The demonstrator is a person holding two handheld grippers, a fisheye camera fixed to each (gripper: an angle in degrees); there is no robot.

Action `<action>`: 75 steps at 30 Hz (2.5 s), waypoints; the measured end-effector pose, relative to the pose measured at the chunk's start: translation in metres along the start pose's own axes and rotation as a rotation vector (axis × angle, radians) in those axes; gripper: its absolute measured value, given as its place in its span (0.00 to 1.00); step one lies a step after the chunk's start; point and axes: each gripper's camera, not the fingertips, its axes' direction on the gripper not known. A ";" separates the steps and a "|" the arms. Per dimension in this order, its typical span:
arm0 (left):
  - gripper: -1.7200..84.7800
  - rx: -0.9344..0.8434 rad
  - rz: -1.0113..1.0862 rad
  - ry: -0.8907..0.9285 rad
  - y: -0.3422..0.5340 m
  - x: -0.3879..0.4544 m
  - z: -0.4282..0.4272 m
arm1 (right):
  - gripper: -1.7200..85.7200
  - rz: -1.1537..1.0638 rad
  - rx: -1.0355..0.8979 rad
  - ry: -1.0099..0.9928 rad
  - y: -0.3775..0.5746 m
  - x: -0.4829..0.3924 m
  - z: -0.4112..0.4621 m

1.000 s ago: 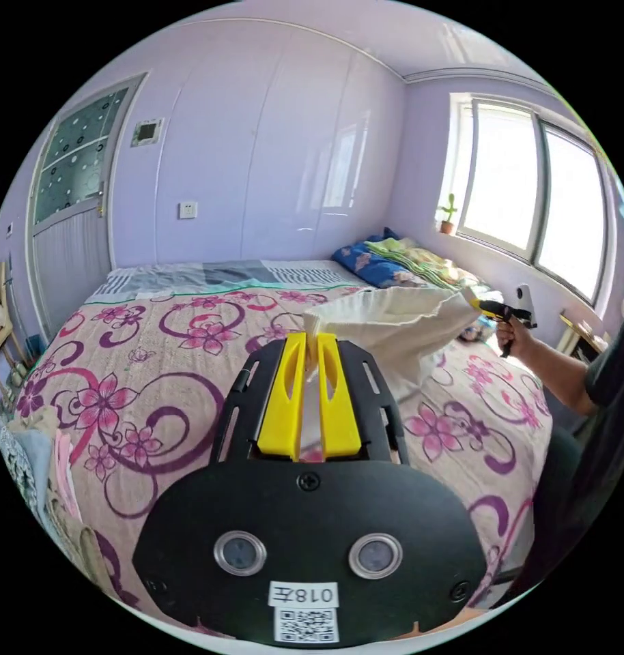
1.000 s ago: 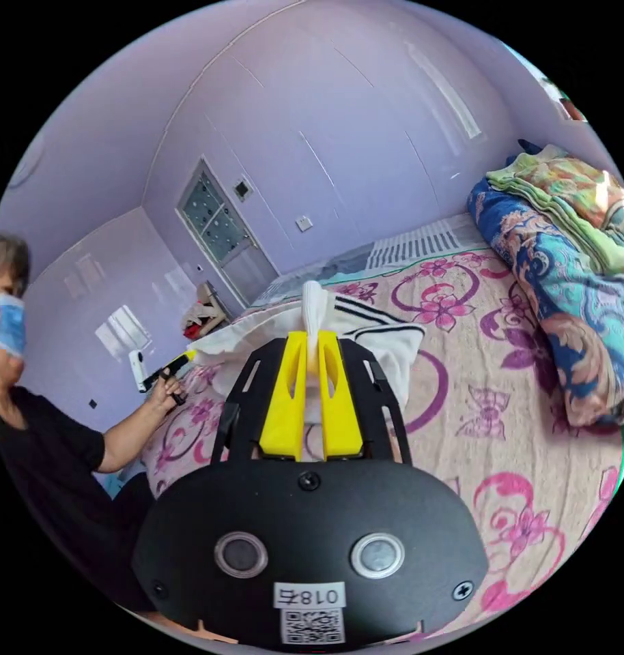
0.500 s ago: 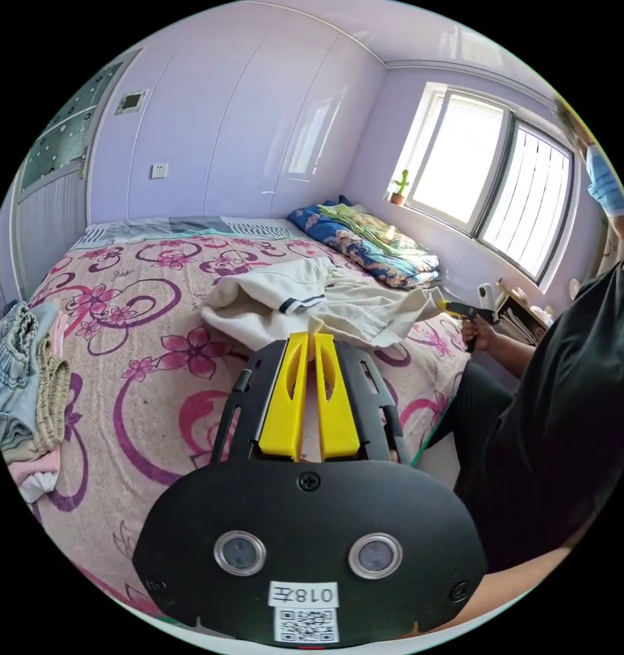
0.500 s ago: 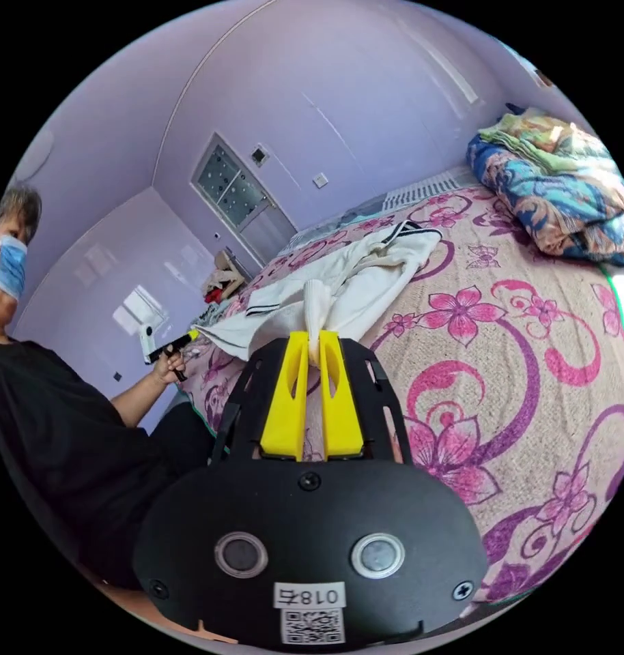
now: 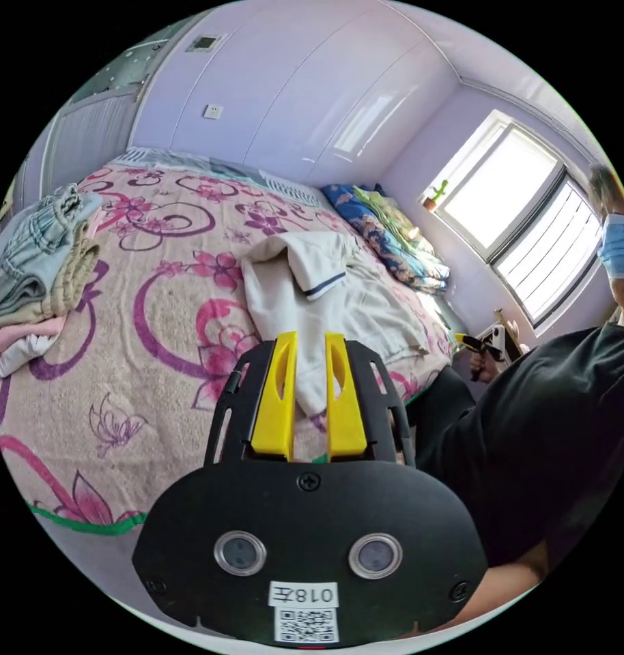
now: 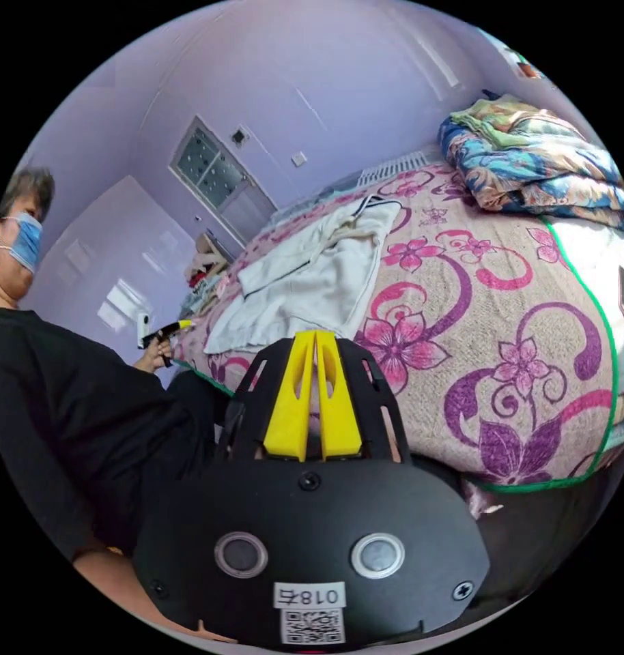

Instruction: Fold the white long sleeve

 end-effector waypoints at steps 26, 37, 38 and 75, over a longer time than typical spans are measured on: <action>0.08 -1.174 0.448 -0.149 -0.409 0.096 0.304 | 0.02 0.251 0.308 -0.002 0.081 0.070 0.004; 0.12 -1.001 0.373 -0.244 -0.394 0.074 0.297 | 0.02 0.248 0.291 -0.010 0.082 0.082 0.022; 0.12 -0.992 0.376 -0.242 -0.393 0.074 0.295 | 0.02 0.245 0.292 -0.010 0.082 0.081 0.023; 0.17 -0.097 -0.426 -0.011 0.080 -0.102 0.150 | 0.15 0.435 -0.096 0.104 -0.025 0.078 0.125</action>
